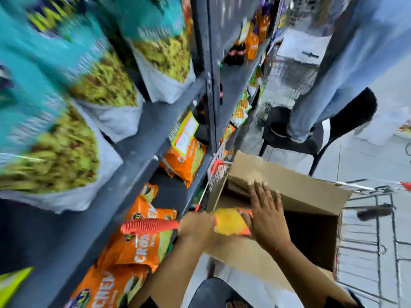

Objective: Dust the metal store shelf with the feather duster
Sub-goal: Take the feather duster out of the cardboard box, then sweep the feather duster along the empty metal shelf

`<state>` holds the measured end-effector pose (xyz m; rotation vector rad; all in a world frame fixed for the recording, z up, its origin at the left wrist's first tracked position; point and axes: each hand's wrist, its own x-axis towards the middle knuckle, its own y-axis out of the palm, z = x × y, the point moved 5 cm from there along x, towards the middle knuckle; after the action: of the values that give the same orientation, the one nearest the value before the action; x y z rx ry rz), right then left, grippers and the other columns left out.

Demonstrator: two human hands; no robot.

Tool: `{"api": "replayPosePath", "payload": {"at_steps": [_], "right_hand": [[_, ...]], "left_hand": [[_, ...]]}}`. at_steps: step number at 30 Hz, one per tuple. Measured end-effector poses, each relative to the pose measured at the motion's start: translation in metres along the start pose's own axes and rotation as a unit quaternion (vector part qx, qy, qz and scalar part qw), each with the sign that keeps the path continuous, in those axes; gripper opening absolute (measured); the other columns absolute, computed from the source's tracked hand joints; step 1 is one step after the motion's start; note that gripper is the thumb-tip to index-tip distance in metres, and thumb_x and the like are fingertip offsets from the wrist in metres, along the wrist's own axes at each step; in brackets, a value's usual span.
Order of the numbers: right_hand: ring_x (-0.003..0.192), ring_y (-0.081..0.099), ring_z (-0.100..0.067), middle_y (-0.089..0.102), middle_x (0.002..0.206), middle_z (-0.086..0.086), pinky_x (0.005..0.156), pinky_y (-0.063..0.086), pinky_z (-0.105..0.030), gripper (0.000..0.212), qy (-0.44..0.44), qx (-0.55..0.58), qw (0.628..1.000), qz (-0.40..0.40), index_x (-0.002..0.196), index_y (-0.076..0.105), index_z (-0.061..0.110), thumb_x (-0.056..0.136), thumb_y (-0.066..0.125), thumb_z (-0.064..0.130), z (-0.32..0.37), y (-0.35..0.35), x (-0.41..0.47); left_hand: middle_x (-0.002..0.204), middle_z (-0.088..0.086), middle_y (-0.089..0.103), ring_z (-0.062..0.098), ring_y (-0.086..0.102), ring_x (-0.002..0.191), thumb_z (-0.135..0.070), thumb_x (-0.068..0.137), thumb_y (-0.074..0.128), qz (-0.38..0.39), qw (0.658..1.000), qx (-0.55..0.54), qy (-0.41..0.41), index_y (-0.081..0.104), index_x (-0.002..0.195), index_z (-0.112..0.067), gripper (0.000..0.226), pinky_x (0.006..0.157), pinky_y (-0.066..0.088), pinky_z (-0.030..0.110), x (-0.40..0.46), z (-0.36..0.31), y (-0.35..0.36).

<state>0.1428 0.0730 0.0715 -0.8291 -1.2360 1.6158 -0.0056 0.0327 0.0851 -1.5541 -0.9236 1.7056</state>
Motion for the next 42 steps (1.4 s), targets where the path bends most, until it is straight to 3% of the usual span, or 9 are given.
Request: {"api": "replayPosePath", "payload": {"at_steps": [2,5,10,14,26,29,33,37,42], "right_hand": [[0.119,0.046,-0.044,0.051,0.129,-0.027,0.094,0.031,-0.066,0.066,-0.007,0.019,0.999,-0.026,0.128,0.046,-0.001,0.085,0.032,0.047,0.013,-0.044,0.004],[0.127,0.037,-0.042,0.044,0.137,-0.024,0.100,0.026,-0.062,0.077,-0.025,0.042,0.995,-0.085,0.133,0.040,0.000,0.091,0.012,0.058,0.033,-0.110,0.013],[0.131,0.031,-0.040,0.040,0.140,-0.024,0.103,0.024,-0.063,0.072,-0.037,0.075,0.973,-0.217,0.137,0.032,0.000,0.088,0.027,0.053,0.076,-0.228,0.034],[0.136,0.021,-0.035,0.031,0.146,-0.020,0.108,0.013,-0.054,0.076,-0.096,0.097,0.938,-0.318,0.141,0.024,0.004,0.088,0.021,0.058,0.123,-0.322,0.041],[0.136,0.020,-0.037,0.029,0.146,-0.022,0.110,0.012,-0.055,0.066,-0.223,0.176,0.810,-0.513,0.140,0.023,0.000,0.091,0.035,0.043,0.248,-0.492,0.026],[0.135,0.022,-0.036,0.030,0.146,-0.021,0.109,0.013,-0.055,0.066,-0.246,0.219,0.778,-0.535,0.140,0.024,0.002,0.092,0.032,0.046,0.274,-0.506,0.021],[0.136,0.018,-0.034,0.027,0.147,-0.021,0.110,0.009,-0.051,0.073,-0.265,0.306,0.756,-0.515,0.141,0.020,0.003,0.092,0.018,0.058,0.296,-0.494,0.026],[0.137,0.015,-0.031,0.026,0.147,-0.021,0.108,0.015,-0.060,0.078,-0.243,0.411,0.758,-0.445,0.142,0.018,0.006,0.089,0.015,0.064,0.318,-0.456,0.041],[0.137,0.005,-0.020,0.016,0.151,-0.012,0.112,0.001,-0.044,0.084,-0.290,0.384,0.791,-0.377,0.142,0.009,0.016,0.082,0.008,0.074,0.363,-0.426,0.059]], "left_hand": [[0.115,0.011,0.068,0.008,0.064,0.093,-0.010,0.090,0.044,0.013,0.991,-0.104,-0.089,0.066,0.110,-0.007,0.030,0.074,0.049,0.012,-0.025,0.003,-0.021],[0.095,0.003,0.076,0.013,0.069,0.092,-0.027,0.085,0.055,0.045,0.964,-0.104,-0.242,0.075,0.093,-0.012,0.027,0.075,0.052,0.021,-0.091,0.025,-0.082],[0.112,0.016,0.066,0.035,0.060,0.103,-0.015,0.092,0.043,-0.130,0.987,-0.094,0.001,0.063,0.107,-0.006,0.026,0.073,0.043,0.030,-0.147,0.005,-0.169],[0.117,0.016,0.064,0.038,0.059,0.108,-0.006,0.090,0.043,-0.233,0.969,-0.075,-0.008,0.061,0.114,-0.005,0.030,0.083,0.049,0.040,-0.201,0.012,-0.242],[0.111,0.014,0.067,0.037,0.063,0.101,-0.025,0.092,0.046,-0.512,0.852,-0.056,-0.091,0.062,0.107,-0.016,0.024,0.072,0.047,0.039,-0.355,0.096,-0.377],[0.112,0.014,0.065,0.037,0.061,0.100,-0.030,0.093,0.043,-0.523,0.840,-0.060,-0.131,0.061,0.111,-0.020,0.027,0.067,0.035,0.036,-0.390,0.122,-0.394],[0.113,0.016,0.064,0.038,0.060,0.102,-0.044,0.092,0.041,-0.512,0.828,-0.078,-0.214,0.059,0.116,-0.027,0.035,0.074,0.045,0.039,-0.440,0.174,-0.386],[0.107,0.011,0.068,0.034,0.063,0.098,-0.042,0.092,0.041,-0.470,0.829,-0.083,-0.291,0.063,0.109,-0.032,0.029,0.073,0.047,0.036,-0.465,0.215,-0.353],[0.104,0.008,0.066,0.028,0.062,0.094,-0.045,0.092,0.042,-0.360,0.864,-0.118,-0.331,0.065,0.097,-0.028,0.029,0.079,0.050,0.035,-0.457,0.253,-0.334]]}}
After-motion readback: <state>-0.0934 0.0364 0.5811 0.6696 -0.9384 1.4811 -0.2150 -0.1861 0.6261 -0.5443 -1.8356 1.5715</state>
